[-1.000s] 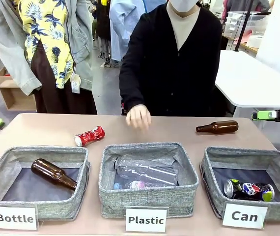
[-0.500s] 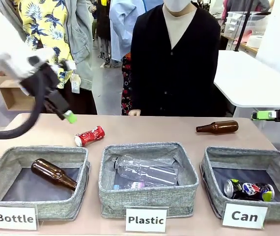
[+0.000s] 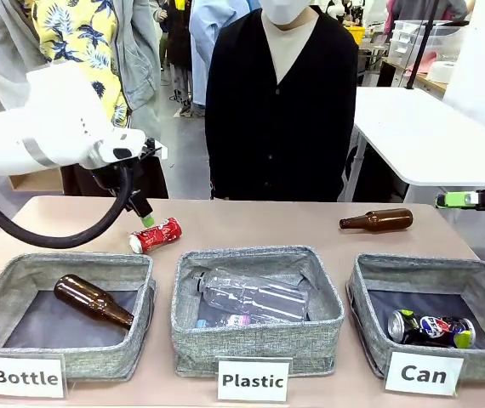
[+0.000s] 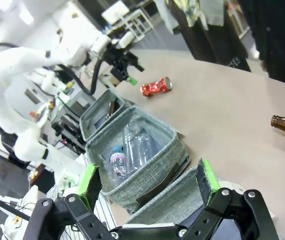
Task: Sort the can waste into the basket.
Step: Pick up the can waste from the table and place it in the right Fabric basket.
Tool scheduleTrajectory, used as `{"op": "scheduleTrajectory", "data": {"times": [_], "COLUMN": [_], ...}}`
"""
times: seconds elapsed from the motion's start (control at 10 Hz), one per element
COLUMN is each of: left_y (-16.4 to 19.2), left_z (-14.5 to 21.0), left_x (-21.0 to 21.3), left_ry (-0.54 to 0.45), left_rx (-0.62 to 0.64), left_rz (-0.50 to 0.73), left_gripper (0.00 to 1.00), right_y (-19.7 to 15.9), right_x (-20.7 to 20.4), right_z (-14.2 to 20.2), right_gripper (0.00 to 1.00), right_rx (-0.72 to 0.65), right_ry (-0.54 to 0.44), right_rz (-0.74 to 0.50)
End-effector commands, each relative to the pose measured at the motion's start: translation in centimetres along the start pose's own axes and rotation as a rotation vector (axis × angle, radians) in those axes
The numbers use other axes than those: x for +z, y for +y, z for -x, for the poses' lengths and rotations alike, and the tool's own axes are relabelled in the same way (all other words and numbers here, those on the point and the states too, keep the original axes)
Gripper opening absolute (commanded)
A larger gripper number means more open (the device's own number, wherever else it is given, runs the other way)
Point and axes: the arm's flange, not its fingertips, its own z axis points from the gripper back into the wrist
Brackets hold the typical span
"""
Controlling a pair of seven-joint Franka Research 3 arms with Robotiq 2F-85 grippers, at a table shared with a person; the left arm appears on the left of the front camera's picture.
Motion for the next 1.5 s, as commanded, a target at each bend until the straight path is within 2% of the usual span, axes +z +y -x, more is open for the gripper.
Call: {"op": "scheduleTrajectory", "data": {"times": [0.0,0.4,0.6,1.0,1.1,1.2,1.3,1.4], "left_y": [0.0,0.4,0.7,0.8,1.1,1.1,1.0,1.0], "left_z": [-0.2,-0.4,-0.6,-1.2,-1.3,-1.1,-1.0,-1.0], "left_x": [-1.9,-5.8,-6.9,-8.8,-9.0,-8.7,-8.5,-8.5], "left_ry": [-0.02,0.021,0.064,0.085,0.1,0.155,0.162,0.159], "left_rx": [-0.028,0.006,0.023,0.024,0.057,0.07,0.073,0.076], "left_rz": [0.005,0.0,-0.023,-0.03,-0.066,-0.047,-0.033,-0.036], "left_gripper": [1.0,1.0,1.0,1.0,0.9,0.4,0.3,0.0], "right_y": [0.1,0.1,0.1,0.1,0.1,0.1,0.1,0.1], "right_x": [0.2,0.2,0.2,0.2,0.2,0.2,0.2,0.2], "right_z": [-0.5,-0.5,-0.5,-0.5,-0.5,-0.5,-0.5,-0.5], "right_gripper": [1.0,1.0,1.0,1.0,1.0,1.0,1.0,1.0], "right_rx": [-0.011,-0.011,-0.011,-0.011,-0.011,-0.011,-0.011,-0.011], "right_ry": [0.01,0.01,0.01,0.01,0.01,0.01,0.01,0.01], "right_rz": [0.004,0.004,0.004,0.004,0.004,0.004,0.004,0.004]}}
